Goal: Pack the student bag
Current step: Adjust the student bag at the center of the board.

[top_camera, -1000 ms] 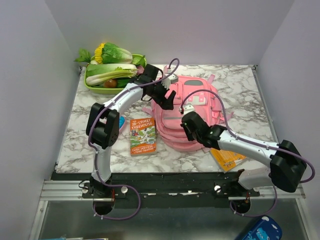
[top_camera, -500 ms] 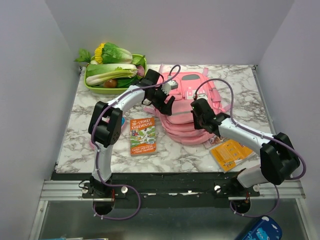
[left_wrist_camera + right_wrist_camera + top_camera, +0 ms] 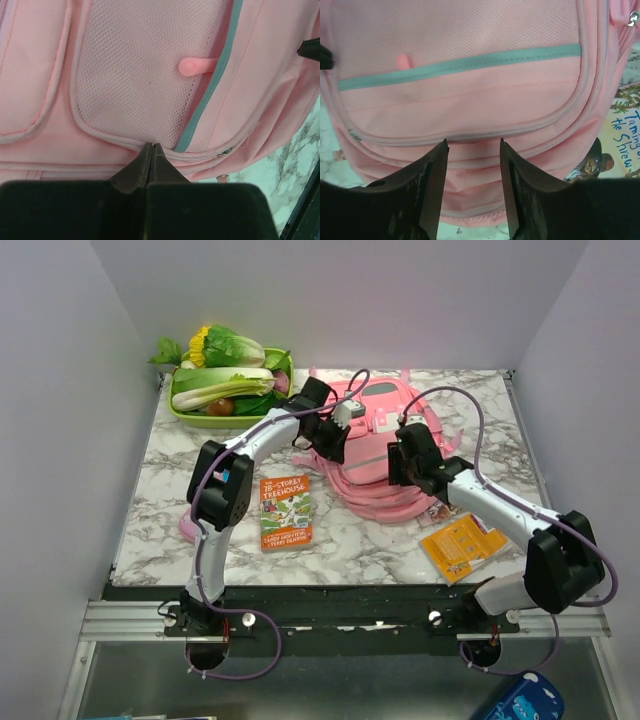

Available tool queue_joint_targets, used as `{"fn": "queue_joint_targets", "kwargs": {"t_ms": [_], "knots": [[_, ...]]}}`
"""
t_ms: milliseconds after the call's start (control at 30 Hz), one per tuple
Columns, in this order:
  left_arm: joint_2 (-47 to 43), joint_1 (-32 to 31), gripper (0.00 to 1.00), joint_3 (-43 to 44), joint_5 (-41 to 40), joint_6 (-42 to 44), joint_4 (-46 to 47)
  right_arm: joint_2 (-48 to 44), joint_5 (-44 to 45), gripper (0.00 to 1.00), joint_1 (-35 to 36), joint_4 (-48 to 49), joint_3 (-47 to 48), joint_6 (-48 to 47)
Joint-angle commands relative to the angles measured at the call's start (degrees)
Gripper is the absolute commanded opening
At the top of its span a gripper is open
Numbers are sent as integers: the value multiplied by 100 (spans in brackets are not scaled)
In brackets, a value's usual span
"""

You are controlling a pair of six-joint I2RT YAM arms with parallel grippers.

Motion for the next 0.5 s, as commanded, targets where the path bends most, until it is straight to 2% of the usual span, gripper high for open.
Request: {"fn": "queue_joint_targets", "kwargs": {"t_ms": [0, 67, 100, 133, 267, 300, 333, 400, 467], "knots": [[108, -236, 0, 396, 566, -157, -167, -672, -482, 73, -4, 183, 48, 419], [99, -245, 0, 537, 785, -262, -185, -840, -1001, 83, -188, 447, -170, 780], [81, -245, 0, 572, 847, -289, -185, -901, -1247, 95, -224, 456, -198, 1147], [55, -245, 0, 607, 909, -333, -168, -980, -1336, 100, -250, 456, -216, 1247], [-24, -245, 0, 660, 1068, -587, 69, -1236, -1496, 100, -277, 570, -532, 1546], [-24, -245, 0, 687, 1076, -692, 96, -1262, -1435, 89, -277, 544, -576, 1651], [-16, -245, 0, 722, 1085, -737, 113, -1271, -1408, 85, -277, 388, -576, 1756], [-7, -245, 0, 783, 1068, -842, 192, -1315, -1364, 77, -251, 211, -532, 1993], [-7, -236, 0, 818, 1006, -843, 149, -1481, -1338, 76, -190, 114, -523, 2117]]}}
